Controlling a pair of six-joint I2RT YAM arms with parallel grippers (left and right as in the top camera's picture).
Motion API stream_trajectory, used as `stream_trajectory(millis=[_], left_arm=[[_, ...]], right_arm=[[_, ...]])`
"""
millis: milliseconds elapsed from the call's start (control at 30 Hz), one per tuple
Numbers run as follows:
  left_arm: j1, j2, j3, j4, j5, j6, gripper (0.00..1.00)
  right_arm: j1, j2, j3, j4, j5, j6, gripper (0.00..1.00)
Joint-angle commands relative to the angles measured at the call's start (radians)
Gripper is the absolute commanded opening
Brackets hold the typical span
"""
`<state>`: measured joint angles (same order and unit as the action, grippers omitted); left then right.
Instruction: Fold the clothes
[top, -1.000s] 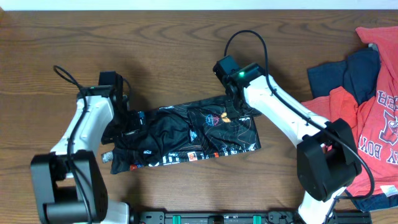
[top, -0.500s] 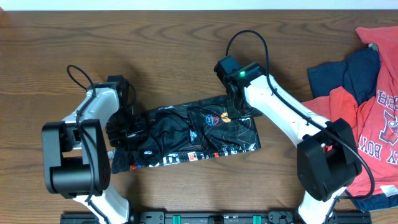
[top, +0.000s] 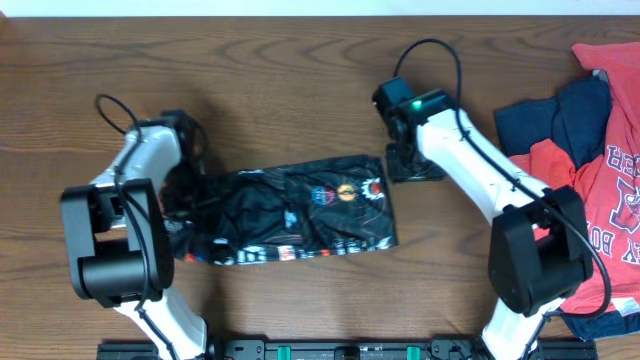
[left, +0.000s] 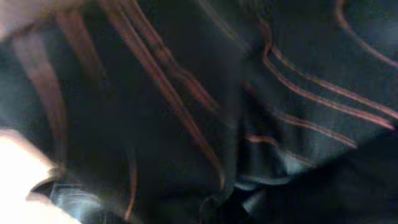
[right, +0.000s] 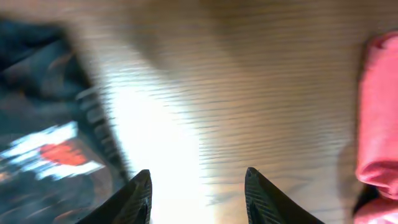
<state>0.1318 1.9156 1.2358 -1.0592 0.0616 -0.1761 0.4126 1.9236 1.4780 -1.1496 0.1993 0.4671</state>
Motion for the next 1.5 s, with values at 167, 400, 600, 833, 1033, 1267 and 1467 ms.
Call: stream_trajectory(millis=[167, 400, 600, 833, 1033, 1267, 1467], left_arm=[[0.116, -0.015, 0.286, -0.221, -0.106, -0.048, 0.10], [0.004, -0.037, 0.348, -0.373, 0.106, -0.056, 0.06], [-0.240, -0.038, 0.348, -0.351, 0.167, -0.109, 0.06], [-0.449, -0.038, 0.338, -0.274, 0.166, -0.192, 0.06], [-0.525, -0.038, 0.336, -0.233, 0.167, -0.258, 0.11], [-0.583, -0.038, 0.336, -0.229, 0.360, -0.273, 0.23], [-0.522, -0.052, 0.356, -0.249, 0.581, 0.022, 0.22]], right_arm=[[-0.122, -0.069, 0.001, -0.003, 0.059, -0.013, 0.47], [-0.188, -0.084, 0.001, -0.004, 0.056, -0.031, 0.47], [-0.192, -0.084, 0.001, -0.004, 0.055, -0.031, 0.48], [-0.192, -0.084, 0.001, -0.003, 0.055, -0.039, 0.48], [-0.191, -0.084, 0.001, -0.003, 0.055, -0.039, 0.48], [-0.191, -0.084, 0.001, 0.010, 0.039, -0.048, 0.58], [-0.182, -0.083, 0.001, 0.122, -0.303, -0.267, 0.66]])
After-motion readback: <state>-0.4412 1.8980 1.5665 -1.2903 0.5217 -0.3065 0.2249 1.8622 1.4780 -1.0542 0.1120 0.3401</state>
